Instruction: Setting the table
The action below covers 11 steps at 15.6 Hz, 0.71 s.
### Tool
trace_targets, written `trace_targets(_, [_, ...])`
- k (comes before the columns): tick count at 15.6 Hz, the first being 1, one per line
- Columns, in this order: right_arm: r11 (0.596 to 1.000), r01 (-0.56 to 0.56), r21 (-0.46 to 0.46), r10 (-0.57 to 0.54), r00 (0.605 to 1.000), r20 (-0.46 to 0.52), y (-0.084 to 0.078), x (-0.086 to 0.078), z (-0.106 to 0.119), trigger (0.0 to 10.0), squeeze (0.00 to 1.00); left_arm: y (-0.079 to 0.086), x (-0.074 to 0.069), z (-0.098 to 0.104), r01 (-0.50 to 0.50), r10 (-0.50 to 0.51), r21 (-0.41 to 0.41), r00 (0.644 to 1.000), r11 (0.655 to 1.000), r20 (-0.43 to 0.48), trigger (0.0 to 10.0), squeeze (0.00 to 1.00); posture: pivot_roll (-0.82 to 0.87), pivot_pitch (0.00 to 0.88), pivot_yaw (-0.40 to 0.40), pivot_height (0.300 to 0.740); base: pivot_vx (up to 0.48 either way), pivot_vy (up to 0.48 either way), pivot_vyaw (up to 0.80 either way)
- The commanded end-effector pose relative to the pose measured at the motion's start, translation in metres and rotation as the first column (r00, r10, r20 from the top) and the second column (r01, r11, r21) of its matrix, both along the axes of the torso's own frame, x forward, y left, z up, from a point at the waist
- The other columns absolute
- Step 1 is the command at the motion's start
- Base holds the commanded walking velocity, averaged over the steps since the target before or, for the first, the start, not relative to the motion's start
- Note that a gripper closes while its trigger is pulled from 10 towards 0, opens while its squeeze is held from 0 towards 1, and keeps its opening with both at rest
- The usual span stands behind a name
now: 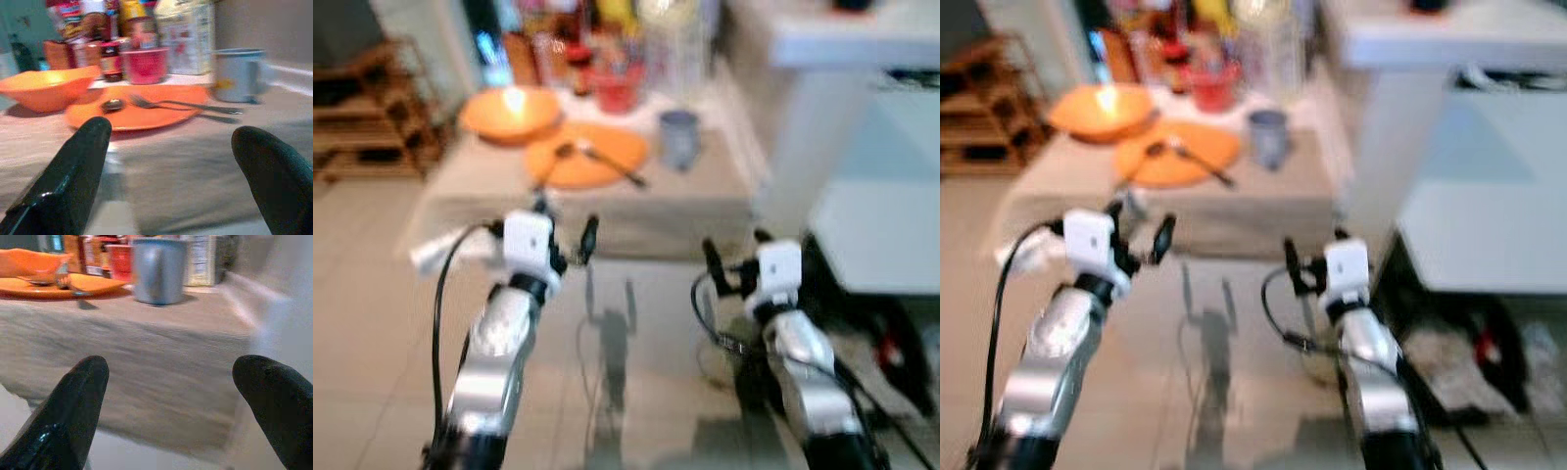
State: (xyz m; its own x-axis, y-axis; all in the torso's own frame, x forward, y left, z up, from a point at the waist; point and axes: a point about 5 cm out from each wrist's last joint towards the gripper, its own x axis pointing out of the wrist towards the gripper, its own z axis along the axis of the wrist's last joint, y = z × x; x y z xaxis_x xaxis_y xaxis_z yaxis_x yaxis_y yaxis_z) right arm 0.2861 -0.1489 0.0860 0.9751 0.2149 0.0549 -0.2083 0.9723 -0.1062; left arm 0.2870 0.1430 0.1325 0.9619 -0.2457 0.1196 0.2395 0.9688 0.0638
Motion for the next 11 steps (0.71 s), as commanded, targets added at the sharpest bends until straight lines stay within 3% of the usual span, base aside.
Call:
trace_targets(1, [1.0, -0.019, -0.006, 0.019, 0.998, 0.058, 0.007, 0.003, 0.013, 10.0, 0.0, 0.003, 0.002, 0.006, -0.006, 0.006, -0.021, 1.0, 1.0, 0.014, 10.0, 0.0, -0.04, 0.0, 0.05, 0.74, 0.0, 0.0, 0.0])
trace_targets(3, [1.0, -0.001, 0.015, 0.0, 0.995, 0.102, 0.008, 0.007, 0.024, 10.0, 0.0, 0.003, 0.003, 0.005, -0.012, 0.012, 0.017, 1.0, 1.0, 0.013, 10.0, 0.0, -0.04, 0.0, 0.052, 0.74, 0.0, 0.0, 0.0])
trace_targets(11, [0.998, 0.053, 0.022, -0.056, 0.987, 0.148, 0.0, 0.014, 0.037, 10.0, 0.0, -0.002, 0.006, 0.008, -0.011, 0.011, 0.014, 1.0, 1.0, 0.012, 10.0, 0.0, -0.05, 0.0, 0.056, 0.74, 0.0, 0.0, 0.0])
